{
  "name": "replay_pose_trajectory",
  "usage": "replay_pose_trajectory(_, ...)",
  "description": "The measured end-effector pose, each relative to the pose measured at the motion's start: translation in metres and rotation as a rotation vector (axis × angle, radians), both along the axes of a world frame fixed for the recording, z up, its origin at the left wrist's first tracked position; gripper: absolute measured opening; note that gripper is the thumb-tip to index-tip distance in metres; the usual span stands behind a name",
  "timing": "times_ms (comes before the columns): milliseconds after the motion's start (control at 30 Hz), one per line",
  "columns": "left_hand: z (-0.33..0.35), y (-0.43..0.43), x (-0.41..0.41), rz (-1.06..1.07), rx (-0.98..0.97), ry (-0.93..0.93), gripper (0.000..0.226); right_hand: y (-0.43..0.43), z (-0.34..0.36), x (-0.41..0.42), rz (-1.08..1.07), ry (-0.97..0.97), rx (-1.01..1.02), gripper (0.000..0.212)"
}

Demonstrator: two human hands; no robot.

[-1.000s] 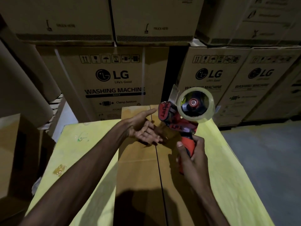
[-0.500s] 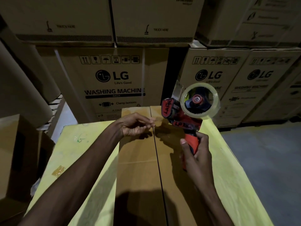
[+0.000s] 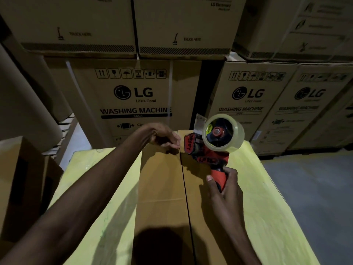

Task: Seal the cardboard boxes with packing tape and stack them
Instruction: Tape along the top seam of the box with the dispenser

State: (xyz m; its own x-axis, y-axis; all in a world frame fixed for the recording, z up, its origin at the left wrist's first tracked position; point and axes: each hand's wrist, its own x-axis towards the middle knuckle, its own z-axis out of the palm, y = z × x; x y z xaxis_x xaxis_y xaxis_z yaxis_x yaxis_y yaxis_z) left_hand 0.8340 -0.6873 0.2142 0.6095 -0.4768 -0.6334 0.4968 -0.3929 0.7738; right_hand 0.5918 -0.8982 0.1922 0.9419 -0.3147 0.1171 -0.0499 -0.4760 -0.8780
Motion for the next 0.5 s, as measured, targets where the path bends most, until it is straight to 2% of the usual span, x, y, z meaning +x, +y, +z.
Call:
replay_pose_trajectory(100,0.004,-0.010,0.025,-0.058,0.104,-0.043,0.014,0.011,-0.007,0.016,-0.045,-0.005,-0.005,0.035)
replay_pose_trajectory(200,0.007,-0.018,0.046,-0.114,0.115,-0.079,0.021,0.022,-0.012,0.030,-0.085,0.000,-0.031,0.040)
replay_pose_trajectory(367,0.002,-0.026,0.074,0.107,0.103,-0.231,0.024,0.029,-0.014,0.059,-0.072,0.015,-0.099,0.045)
replay_pose_trajectory(500,-0.009,-0.029,0.091,0.107,0.136,-0.323,0.031,0.034,-0.012,0.074,-0.070,0.043,-0.179,0.045)
